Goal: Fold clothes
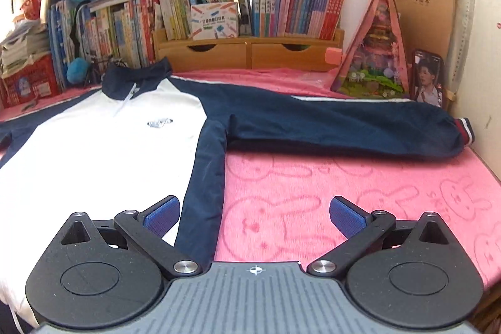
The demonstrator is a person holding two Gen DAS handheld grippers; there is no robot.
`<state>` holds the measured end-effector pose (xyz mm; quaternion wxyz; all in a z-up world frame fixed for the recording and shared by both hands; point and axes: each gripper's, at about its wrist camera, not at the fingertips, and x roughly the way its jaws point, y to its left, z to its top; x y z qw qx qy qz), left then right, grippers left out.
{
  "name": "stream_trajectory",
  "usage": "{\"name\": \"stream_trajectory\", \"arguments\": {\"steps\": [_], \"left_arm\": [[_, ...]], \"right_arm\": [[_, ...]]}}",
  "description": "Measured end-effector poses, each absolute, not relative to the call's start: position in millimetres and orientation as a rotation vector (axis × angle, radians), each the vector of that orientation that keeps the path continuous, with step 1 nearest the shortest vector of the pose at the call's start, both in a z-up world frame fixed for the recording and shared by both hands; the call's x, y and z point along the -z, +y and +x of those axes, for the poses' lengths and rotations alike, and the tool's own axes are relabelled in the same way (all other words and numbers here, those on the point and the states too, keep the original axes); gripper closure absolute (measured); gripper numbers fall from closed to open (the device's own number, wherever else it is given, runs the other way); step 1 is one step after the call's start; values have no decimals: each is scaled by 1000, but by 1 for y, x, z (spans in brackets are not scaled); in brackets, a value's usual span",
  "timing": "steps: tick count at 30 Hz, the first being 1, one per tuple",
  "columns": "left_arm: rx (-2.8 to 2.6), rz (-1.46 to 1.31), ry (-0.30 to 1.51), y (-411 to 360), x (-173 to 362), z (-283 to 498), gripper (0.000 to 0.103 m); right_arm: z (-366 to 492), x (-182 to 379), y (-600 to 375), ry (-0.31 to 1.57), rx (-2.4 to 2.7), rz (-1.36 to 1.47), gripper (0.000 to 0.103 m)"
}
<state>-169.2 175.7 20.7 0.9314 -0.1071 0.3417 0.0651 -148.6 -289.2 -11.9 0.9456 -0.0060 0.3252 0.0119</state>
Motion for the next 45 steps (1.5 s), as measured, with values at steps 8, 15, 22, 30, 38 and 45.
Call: {"name": "stream_trajectory", "arguments": {"steps": [8,15,22,30,38,45], "left_arm": [[-99,-183,802,127,-3,-203,6],[-62,-138,820,104,1,-216,6],[4,-100,836,83,3,-232,6],[66,-40,829,62,3,-248,5],[88,-53,801,59,3,-266,5],[61,-70,751,57,-2,-284,5]], "right_arm": [[-223,35,-262,773,17,54,0],[-249,37,-233,787,-27,-43,0],[-269,37,-216,801,-76,-32,0],[-289,35,-187,780,-134,-118,0],[-307,28,-184,738,-147,-122,0],[-336,14,-187,654,-131,-100,0]]}}
